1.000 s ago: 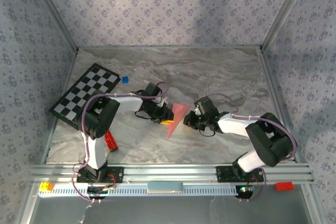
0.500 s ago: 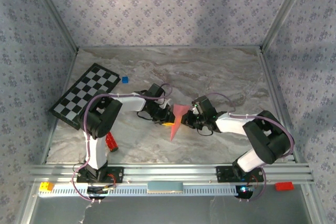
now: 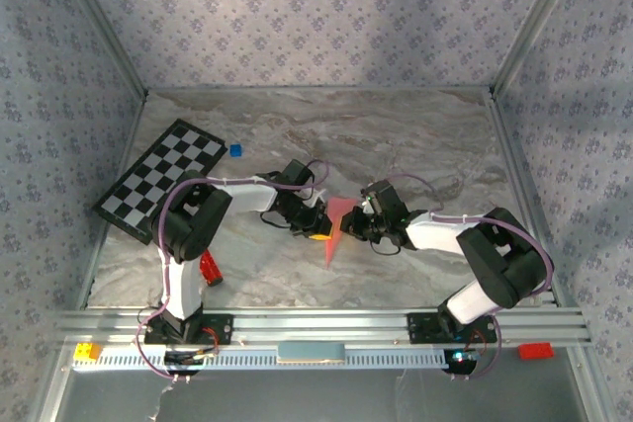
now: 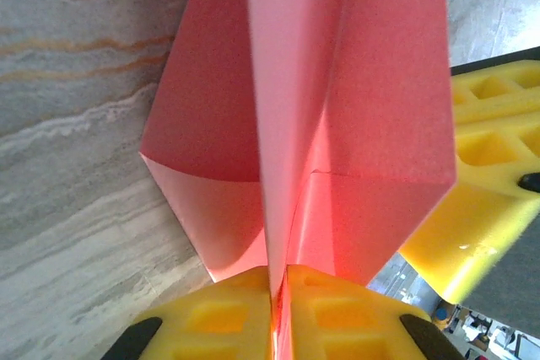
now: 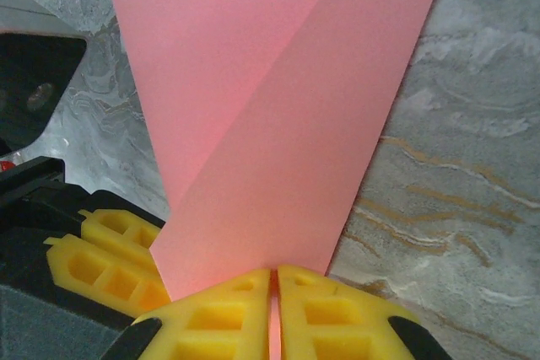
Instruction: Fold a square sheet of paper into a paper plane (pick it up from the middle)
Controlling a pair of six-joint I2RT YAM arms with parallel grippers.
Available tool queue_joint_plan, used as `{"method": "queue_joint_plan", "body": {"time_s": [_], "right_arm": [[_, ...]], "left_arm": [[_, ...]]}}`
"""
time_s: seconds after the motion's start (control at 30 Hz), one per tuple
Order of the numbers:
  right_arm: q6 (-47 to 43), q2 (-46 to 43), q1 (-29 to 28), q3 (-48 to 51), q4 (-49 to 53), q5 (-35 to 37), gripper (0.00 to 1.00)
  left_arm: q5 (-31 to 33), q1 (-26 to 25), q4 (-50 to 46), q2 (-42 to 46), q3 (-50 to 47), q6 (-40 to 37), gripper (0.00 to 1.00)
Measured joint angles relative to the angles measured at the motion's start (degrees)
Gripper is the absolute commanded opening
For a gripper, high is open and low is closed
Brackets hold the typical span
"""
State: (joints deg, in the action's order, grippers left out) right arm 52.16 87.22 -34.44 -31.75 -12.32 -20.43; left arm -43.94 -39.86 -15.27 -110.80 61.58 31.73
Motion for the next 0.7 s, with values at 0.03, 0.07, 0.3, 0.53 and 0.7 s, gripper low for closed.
{"method": "queue_joint_plan", "body": {"time_s": [0.03,0.07,0.3,0.53,0.7], "right_arm": [[0.0,0.0,0.0,0.0,-0.04,-0.02,0.11],[0.0,0.0,0.0,0.0,-0.11,0.0,0.12],[0.59,-1.33,0.02,0.7,-0.02,0.09,0.18],[0.83,-8.15,0.83,1.16,1.18,0.09,0.38],[0.79,-8.37,1.01,0.28,1.31,-1.01,0.45]], "left_arm": [[0.02,-0.04,0.0,0.0,0.0,0.04,0.07],[0.07,-0.2,-0.02,0.0,0.0,0.07,0.05],[3.02,-0.44,-0.9,0.94,-0.02,0.55,0.0],[12.39,-0.44,-4.28,7.04,0.11,1.31,0.0],[17.57,-0.44,-7.43,8.07,0.98,1.36,0.0]]}}
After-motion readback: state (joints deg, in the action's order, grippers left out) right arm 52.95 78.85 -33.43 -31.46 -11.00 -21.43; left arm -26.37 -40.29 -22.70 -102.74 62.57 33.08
